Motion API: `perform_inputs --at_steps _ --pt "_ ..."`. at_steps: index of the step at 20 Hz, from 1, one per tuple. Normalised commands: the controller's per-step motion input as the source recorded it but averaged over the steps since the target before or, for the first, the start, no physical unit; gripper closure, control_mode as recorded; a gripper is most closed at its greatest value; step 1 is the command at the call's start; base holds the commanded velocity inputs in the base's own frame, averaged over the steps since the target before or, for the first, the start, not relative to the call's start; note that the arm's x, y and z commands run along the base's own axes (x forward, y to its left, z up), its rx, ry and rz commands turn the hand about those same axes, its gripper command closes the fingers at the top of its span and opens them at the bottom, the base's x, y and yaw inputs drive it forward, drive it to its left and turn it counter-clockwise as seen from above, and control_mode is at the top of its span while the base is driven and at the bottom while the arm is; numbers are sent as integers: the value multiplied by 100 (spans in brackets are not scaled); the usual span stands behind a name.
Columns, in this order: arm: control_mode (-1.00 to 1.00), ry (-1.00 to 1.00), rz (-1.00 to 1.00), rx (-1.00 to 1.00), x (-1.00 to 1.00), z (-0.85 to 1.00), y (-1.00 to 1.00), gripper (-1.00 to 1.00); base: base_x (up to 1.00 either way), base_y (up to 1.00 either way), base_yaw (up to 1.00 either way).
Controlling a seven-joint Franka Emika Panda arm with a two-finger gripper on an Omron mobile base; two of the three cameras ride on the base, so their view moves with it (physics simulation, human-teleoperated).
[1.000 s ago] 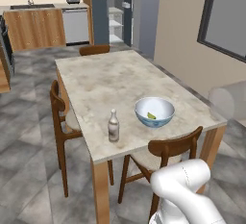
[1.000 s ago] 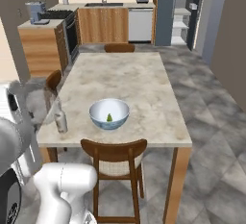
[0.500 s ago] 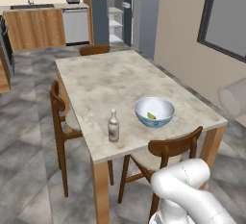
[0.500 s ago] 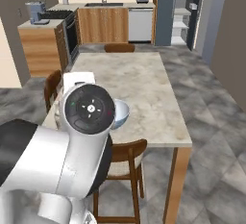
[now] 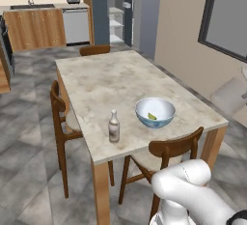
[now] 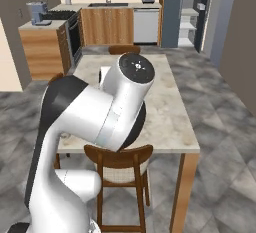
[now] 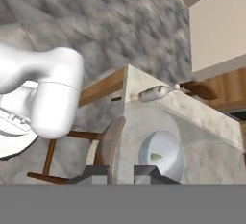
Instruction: There is a bowl on the dining counter. Grab a lemon wedge from the fridge and place it in the bowl. Then get the liquor bottle and glass cup from the cabinet and place them next to the bowl.
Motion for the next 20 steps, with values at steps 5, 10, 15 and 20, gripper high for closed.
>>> perform_inputs --at_steps 5,10,15,20 --pt "-100 5 0 -3 52 -41 -17 100 0 0 0" --pt "-100 5 0 -2 52 -32 -31 100 0 0 0" --pt "-100 7 0 -2 53 -29 -39 100 0 0 0" --pt "-100 10 0 -5 54 -29 -35 100 0 0 0"
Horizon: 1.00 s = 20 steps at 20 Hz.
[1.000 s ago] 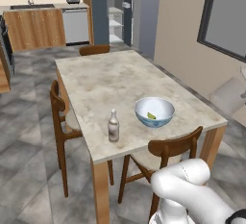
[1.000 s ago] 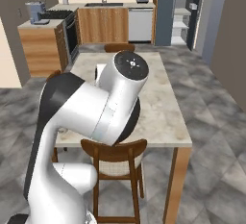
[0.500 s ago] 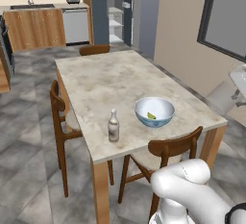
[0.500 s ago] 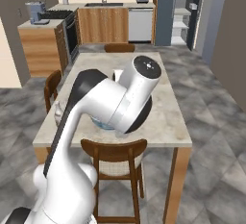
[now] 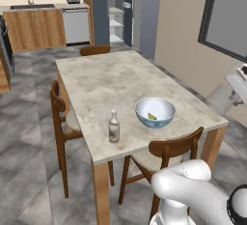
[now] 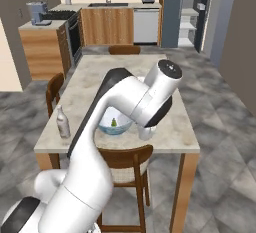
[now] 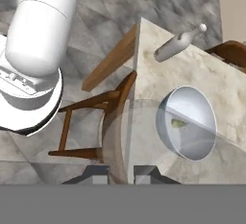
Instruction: There is a bowl on the dining counter. Grab a lemon wedge from the fridge and place it in the bowl. Then get the liquor bottle and glass cup from the cabinet and place them next to the bowl.
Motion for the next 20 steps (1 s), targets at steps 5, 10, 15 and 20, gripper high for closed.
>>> perform_inputs --at_steps 5,10,15,20 --pt "-100 10 0 -8 47 -27 -23 100 0 0 0" --pt "-100 2 0 -14 43 -20 -5 100 0 0 0" --pt "-100 0 0 -15 39 -26 -1 100 0 0 0" --pt "-100 0 0 -13 43 -28 -4 100 0 0 0"
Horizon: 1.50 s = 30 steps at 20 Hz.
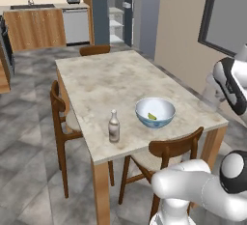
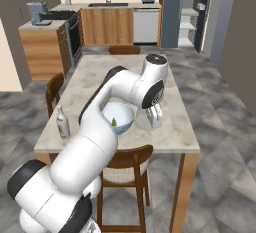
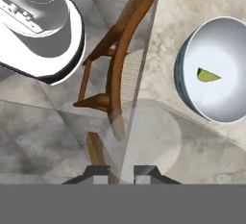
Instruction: There is a bowl on the dining counter. Grab a lemon wedge from the fridge and place it in the bowl. Then get the liquor bottle and glass cup from the cabinet and place them next to the bowl.
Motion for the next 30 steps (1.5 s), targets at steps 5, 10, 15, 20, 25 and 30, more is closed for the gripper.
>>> perform_inputs --at_steps 5,10,15,20,25,30 --pt "-100 0 0 -9 45 -26 -8 100 0 0 0" --pt "-100 0 0 -6 43 -28 -12 100 0 0 0" --pt "-100 0 0 -5 46 -38 -9 100 0 0 0" --pt "-100 0 0 -4 45 -41 -6 100 0 0 0" --pt "-100 0 0 -2 44 -33 -5 100 0 0 0" --pt "-100 0 0 0 38 -25 -12 100 0 0 0"
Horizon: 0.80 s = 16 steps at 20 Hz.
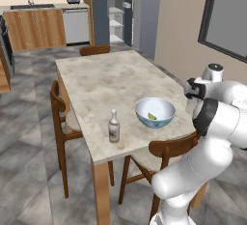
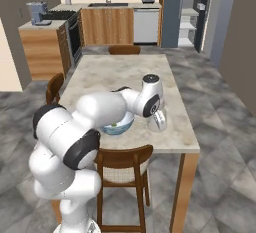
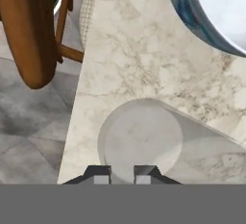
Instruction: There is a bowl on the dining counter. Grab a lemon wedge from the fridge and place it in the bowl. Then get the liquor bottle and glass cup from the cabinet and place them next to the bowl.
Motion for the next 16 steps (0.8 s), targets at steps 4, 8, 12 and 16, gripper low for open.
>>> perform_inputs --at_steps 4,8,12,16 --pt "-100 0 0 0 35 -28 -12 100 0 0 0" --pt "-100 0 0 0 38 -28 -11 100 0 0 0" --pt "-100 0 0 0 31 -30 -4 100 0 0 0" --pt "-100 0 0 0 26 -29 0 100 0 0 0"
